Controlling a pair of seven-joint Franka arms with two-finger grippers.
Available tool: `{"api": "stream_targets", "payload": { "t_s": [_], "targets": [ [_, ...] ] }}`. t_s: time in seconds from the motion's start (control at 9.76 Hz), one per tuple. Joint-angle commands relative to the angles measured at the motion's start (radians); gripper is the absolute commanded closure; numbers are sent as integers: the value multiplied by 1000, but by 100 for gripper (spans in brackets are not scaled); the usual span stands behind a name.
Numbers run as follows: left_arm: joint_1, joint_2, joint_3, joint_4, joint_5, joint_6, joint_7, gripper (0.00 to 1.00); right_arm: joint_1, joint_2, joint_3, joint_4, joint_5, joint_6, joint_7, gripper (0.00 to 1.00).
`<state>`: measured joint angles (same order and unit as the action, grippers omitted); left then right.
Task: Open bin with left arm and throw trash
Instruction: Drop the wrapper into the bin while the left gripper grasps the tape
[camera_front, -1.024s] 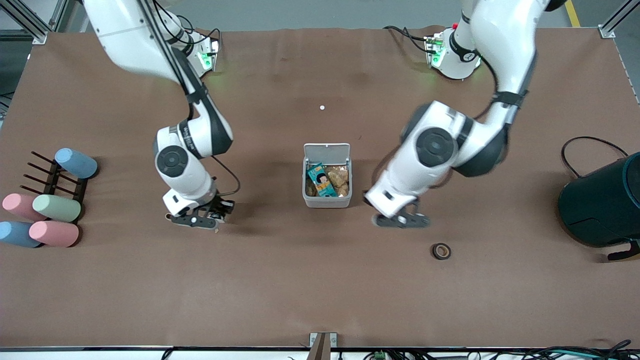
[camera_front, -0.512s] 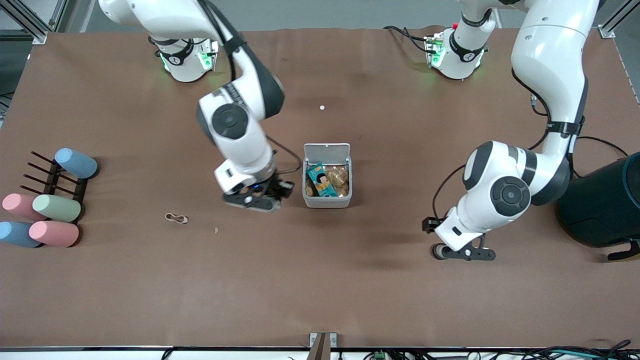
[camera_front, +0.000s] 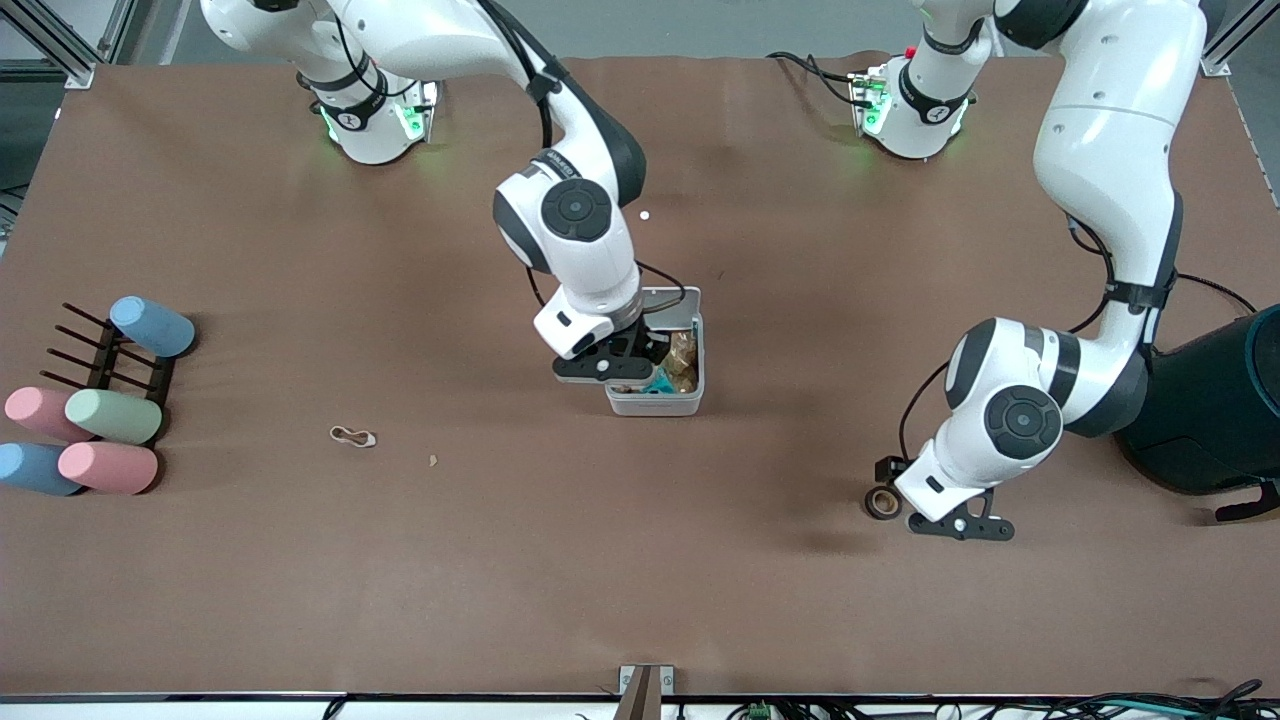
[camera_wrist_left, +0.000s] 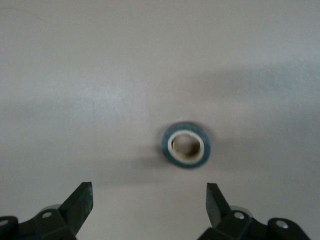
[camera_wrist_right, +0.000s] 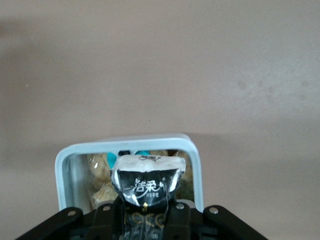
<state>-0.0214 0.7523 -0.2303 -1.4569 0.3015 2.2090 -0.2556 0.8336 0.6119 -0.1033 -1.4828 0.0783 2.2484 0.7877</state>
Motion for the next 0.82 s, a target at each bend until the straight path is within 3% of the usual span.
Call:
{"api": "stream_targets", "payload": {
  "t_s": [0.0, 0.2, 0.31, 0.51, 0.61, 0.72],
  "targets": [
    [0, 39, -9, 1, -2, 81, -10, 0, 16, 14, -7, 13, 12, -12, 2, 95],
    [-8, 61, -11, 1, -21, 144, -8, 0, 25, 28, -7, 12, 12, -15, 2, 92],
    [-11, 73, -12, 1, -21, 158, -8, 0, 27, 32, -7, 12, 12, -18, -1, 86],
    [-9, 93, -12, -5, -21, 178, -1, 0, 28, 32, -7, 6, 12, -20, -2, 56],
    [-8, 104, -12, -10, -21, 179, -1, 0, 28, 31, -7, 6, 12, -20, -1, 23],
    [-6, 107, -12, -22, -21, 201, -1, 0, 19, 29, -7, 7, 12, -18, 1, 15]
  ]
}}
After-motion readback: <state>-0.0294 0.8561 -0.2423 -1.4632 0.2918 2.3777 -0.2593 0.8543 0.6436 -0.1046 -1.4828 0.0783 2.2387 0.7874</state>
